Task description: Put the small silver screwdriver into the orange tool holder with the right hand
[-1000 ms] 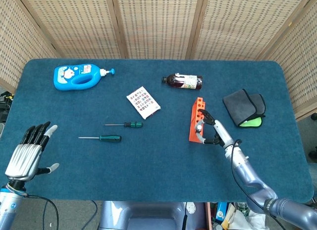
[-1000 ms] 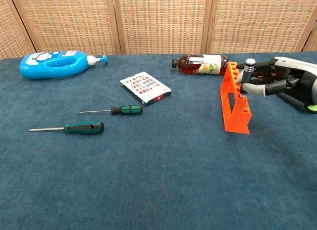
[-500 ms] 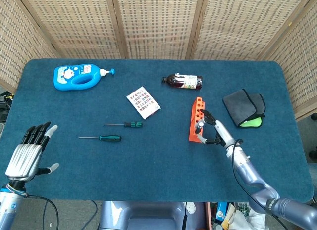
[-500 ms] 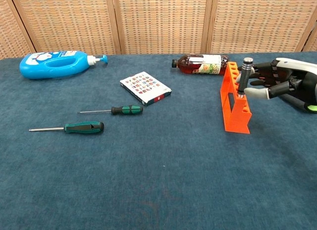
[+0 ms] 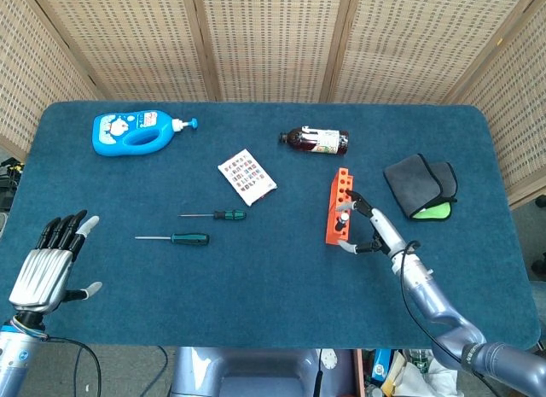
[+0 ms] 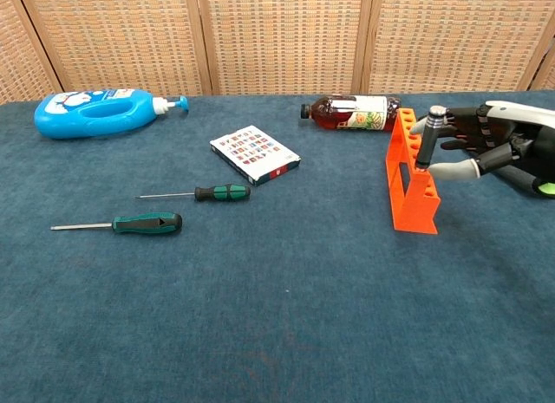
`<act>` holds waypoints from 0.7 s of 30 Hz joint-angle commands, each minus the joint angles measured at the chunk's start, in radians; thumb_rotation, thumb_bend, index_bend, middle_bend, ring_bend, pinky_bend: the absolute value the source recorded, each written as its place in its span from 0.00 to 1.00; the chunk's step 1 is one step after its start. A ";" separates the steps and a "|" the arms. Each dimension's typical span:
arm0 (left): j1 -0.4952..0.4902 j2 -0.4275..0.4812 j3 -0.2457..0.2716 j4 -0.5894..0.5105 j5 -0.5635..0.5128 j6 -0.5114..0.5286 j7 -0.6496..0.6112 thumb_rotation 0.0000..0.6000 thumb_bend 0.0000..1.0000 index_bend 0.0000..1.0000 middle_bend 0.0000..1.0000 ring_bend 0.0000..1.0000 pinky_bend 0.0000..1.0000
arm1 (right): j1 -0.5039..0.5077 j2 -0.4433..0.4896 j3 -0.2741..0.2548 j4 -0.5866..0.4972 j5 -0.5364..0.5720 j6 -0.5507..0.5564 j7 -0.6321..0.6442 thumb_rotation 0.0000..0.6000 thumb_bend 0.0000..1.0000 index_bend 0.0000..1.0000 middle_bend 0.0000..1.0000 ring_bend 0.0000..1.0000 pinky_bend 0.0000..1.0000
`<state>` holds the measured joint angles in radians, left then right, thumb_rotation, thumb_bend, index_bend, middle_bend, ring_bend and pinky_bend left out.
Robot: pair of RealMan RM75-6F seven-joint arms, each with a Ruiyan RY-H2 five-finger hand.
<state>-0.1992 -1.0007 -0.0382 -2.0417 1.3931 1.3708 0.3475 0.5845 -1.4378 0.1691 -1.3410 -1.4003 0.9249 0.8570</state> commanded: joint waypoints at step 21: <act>0.008 0.031 0.009 0.005 0.022 0.003 -0.053 1.00 0.00 0.00 0.00 0.00 0.00 | -0.170 0.318 -0.049 -0.287 -0.140 0.327 -0.518 1.00 0.03 0.00 0.00 0.00 0.00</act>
<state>-0.1951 -0.9737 -0.0321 -2.0386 1.4100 1.3695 0.2994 0.4880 -1.1871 0.1655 -1.5945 -1.4855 1.1452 0.5400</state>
